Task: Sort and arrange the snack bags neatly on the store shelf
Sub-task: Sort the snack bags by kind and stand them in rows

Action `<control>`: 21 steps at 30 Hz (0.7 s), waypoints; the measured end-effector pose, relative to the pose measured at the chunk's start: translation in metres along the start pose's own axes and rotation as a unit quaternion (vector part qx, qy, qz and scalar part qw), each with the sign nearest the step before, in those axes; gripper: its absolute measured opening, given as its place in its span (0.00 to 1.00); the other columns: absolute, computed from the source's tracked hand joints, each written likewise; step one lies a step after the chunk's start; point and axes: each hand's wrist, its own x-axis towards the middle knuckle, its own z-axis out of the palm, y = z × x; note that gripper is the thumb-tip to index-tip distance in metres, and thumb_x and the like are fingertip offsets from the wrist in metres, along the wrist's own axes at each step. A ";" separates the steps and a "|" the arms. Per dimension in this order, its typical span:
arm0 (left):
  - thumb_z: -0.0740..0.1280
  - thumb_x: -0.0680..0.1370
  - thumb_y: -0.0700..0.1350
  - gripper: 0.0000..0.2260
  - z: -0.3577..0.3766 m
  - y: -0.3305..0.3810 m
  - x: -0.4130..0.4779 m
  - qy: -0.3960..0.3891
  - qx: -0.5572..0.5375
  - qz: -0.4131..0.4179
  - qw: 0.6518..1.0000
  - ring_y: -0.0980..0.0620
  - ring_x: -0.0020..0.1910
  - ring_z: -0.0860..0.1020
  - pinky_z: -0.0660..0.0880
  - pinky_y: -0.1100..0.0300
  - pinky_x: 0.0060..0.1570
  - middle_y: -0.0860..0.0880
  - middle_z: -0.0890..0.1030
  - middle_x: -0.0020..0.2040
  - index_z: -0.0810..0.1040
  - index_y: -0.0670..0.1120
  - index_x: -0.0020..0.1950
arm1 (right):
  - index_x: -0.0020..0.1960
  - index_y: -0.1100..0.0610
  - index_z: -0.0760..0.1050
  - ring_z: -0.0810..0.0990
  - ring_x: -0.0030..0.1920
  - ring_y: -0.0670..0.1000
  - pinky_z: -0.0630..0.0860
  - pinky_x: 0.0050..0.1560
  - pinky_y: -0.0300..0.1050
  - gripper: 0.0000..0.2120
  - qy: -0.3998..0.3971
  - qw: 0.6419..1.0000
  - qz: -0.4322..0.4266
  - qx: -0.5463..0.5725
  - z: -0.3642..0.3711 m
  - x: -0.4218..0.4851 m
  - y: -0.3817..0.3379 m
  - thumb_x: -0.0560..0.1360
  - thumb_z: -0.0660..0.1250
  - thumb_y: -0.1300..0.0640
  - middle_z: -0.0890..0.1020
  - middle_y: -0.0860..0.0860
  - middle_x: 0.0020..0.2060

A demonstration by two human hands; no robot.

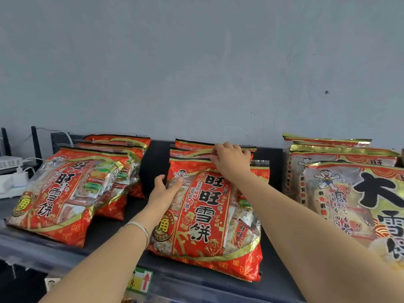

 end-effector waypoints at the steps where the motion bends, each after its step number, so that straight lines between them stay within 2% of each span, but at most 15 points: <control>1: 0.66 0.74 0.61 0.34 -0.001 0.000 0.002 -0.008 -0.016 -0.013 1.000 0.47 0.47 0.81 0.77 0.48 0.52 0.47 0.78 0.54 0.55 0.53 0.74 | 0.67 0.50 0.69 0.70 0.68 0.58 0.59 0.70 0.63 0.19 0.004 0.999 0.005 -0.031 -0.002 -0.002 0.002 0.81 0.55 0.43 0.74 0.52 0.64; 3: 0.67 0.72 0.62 0.35 -0.002 0.002 0.004 -0.027 -0.035 -0.035 0.998 0.45 0.49 0.81 0.77 0.46 0.54 0.45 0.79 0.57 0.57 0.52 0.74 | 0.67 0.50 0.69 0.67 0.70 0.59 0.54 0.71 0.66 0.22 0.017 0.995 0.033 -0.088 -0.003 -0.007 0.009 0.80 0.53 0.40 0.73 0.53 0.66; 5: 0.68 0.71 0.62 0.33 -0.002 0.002 0.005 -0.049 -0.052 -0.048 0.996 0.45 0.47 0.83 0.78 0.49 0.49 0.45 0.81 0.54 0.63 0.48 0.70 | 0.63 0.50 0.74 0.69 0.69 0.59 0.53 0.71 0.66 0.24 0.013 0.992 0.073 -0.104 -0.003 -0.010 0.016 0.79 0.52 0.37 0.76 0.53 0.64; 7: 0.69 0.71 0.61 0.28 0.000 0.001 0.007 -0.067 -0.068 -0.051 0.994 0.45 0.44 0.84 0.79 0.52 0.44 0.45 0.83 0.50 0.69 0.48 0.66 | 0.58 0.51 0.76 0.72 0.66 0.58 0.56 0.70 0.64 0.24 -0.005 0.994 0.092 -0.062 -0.002 -0.012 0.019 0.79 0.52 0.36 0.79 0.52 0.60; 9: 0.68 0.73 0.59 0.23 0.001 0.001 0.008 -0.079 -0.078 -0.046 0.993 0.45 0.43 0.83 0.78 0.54 0.40 0.45 0.84 0.48 0.72 0.48 0.61 | 0.57 0.52 0.76 0.75 0.61 0.56 0.61 0.68 0.61 0.22 0.013 0.997 0.075 -0.026 0.000 -0.012 0.019 0.80 0.52 0.38 0.80 0.51 0.57; 11: 0.68 0.73 0.58 0.20 0.001 0.001 0.010 -0.082 -0.087 -0.044 0.992 0.45 0.43 0.83 0.77 0.53 0.40 0.45 0.83 0.48 0.72 0.48 0.59 | 0.56 0.53 0.76 0.76 0.59 0.55 0.64 0.65 0.57 0.21 0.039 0.998 0.049 -0.031 0.000 -0.013 0.017 0.81 0.52 0.41 0.80 0.51 0.54; 15: 0.63 0.74 0.62 0.23 -0.003 0.000 0.020 -0.057 -0.087 -0.024 0.994 0.44 0.47 0.82 0.78 0.49 0.49 0.45 0.82 0.51 0.71 0.47 0.61 | 0.56 0.54 0.76 0.76 0.59 0.54 0.66 0.61 0.53 0.20 0.058 0.997 0.034 -0.039 0.003 -0.013 0.012 0.81 0.53 0.42 0.80 0.51 0.54; 18: 0.58 0.77 0.62 0.21 -0.008 0.010 0.026 -0.036 -0.100 -0.001 0.994 0.48 0.48 0.80 0.74 0.55 0.42 0.47 0.80 0.51 0.71 0.48 0.61 | 0.55 0.54 0.76 0.77 0.58 0.54 0.68 0.60 0.52 0.19 0.074 0.995 0.034 -0.059 0.009 -0.013 0.009 0.81 0.53 0.42 0.80 0.50 0.54; 21: 0.54 0.79 0.61 0.17 -0.010 0.017 0.035 -0.035 -0.114 0.007 0.993 0.50 0.46 0.78 0.70 0.58 0.39 0.47 0.79 0.49 0.74 0.50 0.53 | 0.53 0.54 0.77 0.77 0.56 0.54 0.68 0.57 0.51 0.20 0.088 0.994 0.036 -0.061 0.013 -0.012 0.008 0.81 0.52 0.42 0.81 0.50 0.51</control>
